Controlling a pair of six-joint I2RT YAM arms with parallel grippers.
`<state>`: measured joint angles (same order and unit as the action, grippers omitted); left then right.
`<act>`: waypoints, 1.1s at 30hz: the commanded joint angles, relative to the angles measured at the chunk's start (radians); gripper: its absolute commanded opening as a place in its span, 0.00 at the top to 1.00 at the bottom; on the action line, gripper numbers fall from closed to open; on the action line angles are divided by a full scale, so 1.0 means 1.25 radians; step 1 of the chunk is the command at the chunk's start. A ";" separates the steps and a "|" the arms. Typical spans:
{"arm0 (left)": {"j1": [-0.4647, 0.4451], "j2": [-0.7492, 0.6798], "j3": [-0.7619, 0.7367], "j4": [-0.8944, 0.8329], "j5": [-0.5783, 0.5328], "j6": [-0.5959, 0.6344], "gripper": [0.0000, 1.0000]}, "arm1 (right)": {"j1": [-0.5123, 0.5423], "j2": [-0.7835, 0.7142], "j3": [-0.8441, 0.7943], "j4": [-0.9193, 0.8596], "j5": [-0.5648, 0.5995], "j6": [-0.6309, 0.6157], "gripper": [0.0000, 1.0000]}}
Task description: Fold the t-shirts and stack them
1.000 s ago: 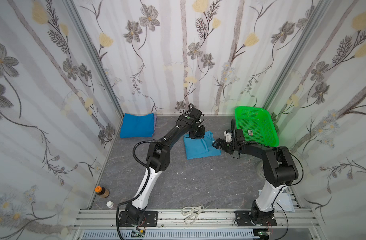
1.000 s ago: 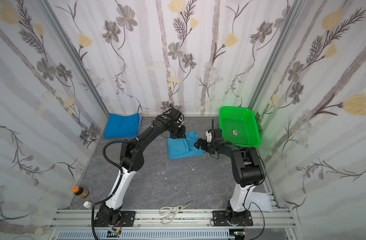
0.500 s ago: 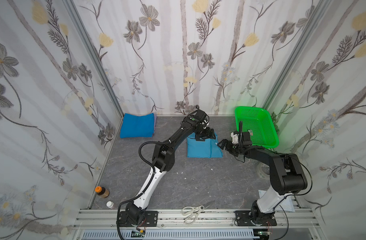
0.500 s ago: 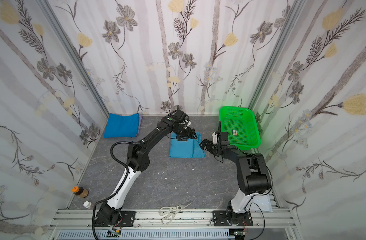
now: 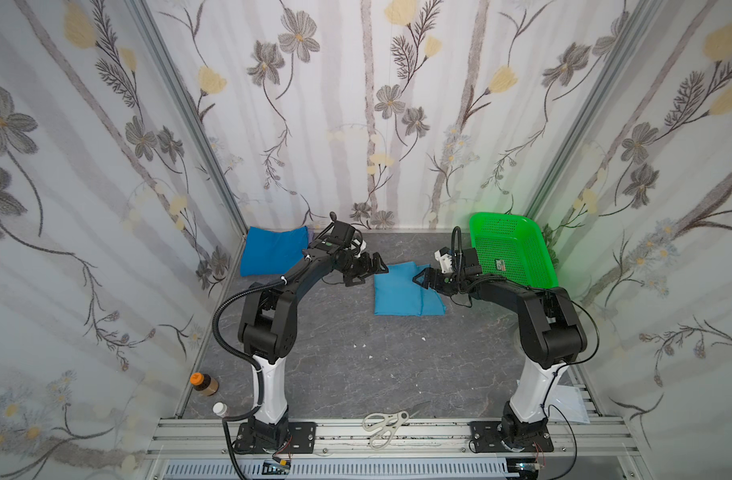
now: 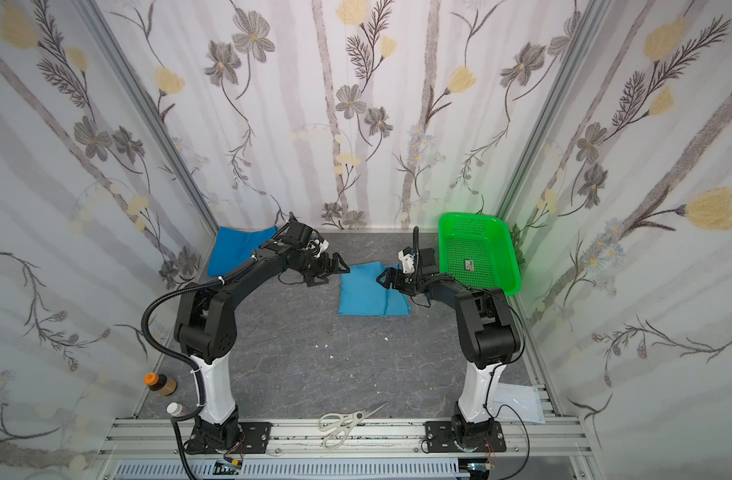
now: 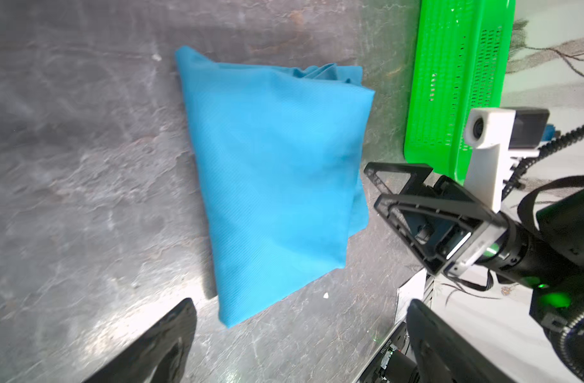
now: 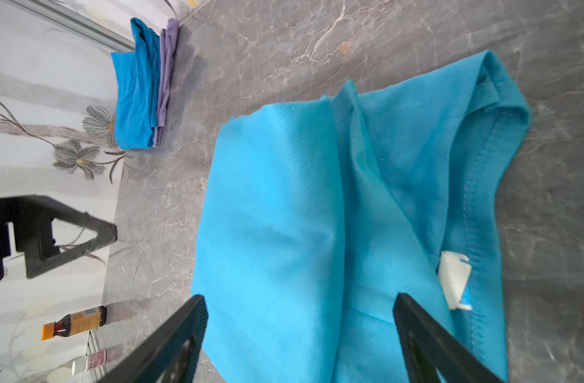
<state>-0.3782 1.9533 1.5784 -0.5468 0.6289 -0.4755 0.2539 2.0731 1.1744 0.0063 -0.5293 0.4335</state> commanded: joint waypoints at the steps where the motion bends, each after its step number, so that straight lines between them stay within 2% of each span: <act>1: 0.012 -0.041 -0.074 0.094 0.005 -0.008 0.00 | 0.009 0.031 0.039 -0.010 -0.013 0.005 0.20; 5: 0.014 -0.048 -0.167 0.157 0.004 -0.023 0.00 | 0.023 0.033 0.059 -0.022 -0.009 0.004 0.39; 7: 0.015 -0.037 -0.195 0.191 0.007 -0.033 0.00 | 0.030 0.033 0.061 -0.030 -0.005 0.004 0.44; 13: 0.018 -0.008 -0.225 0.276 0.017 -0.057 0.00 | 0.039 0.038 0.047 -0.038 0.004 0.008 0.44; 16: 0.018 -0.003 -0.228 0.281 0.020 -0.057 0.00 | 0.038 0.033 0.030 -0.042 0.027 0.009 0.39; 23: 0.018 0.003 -0.242 0.295 0.022 -0.059 0.00 | 0.036 0.011 -0.013 -0.018 0.033 0.016 0.42; 24: 0.018 0.003 -0.243 0.300 0.023 -0.061 0.00 | 0.036 0.012 -0.012 -0.018 0.026 0.016 0.47; 30: 0.018 0.007 -0.242 0.305 0.025 -0.067 0.00 | 0.040 -0.003 -0.007 -0.006 -0.017 0.020 0.93; 31: 0.019 0.005 -0.240 0.302 0.025 -0.065 0.00 | 0.040 -0.014 -0.011 -0.002 -0.023 0.020 0.99; 33: 0.018 0.003 -0.237 0.296 0.022 -0.060 0.00 | 0.040 -0.043 -0.020 0.010 -0.038 0.023 1.00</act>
<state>-0.3573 1.9625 1.2778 -0.1890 0.6525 -0.5533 0.3038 2.0586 1.1553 -0.0311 -0.5270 0.4595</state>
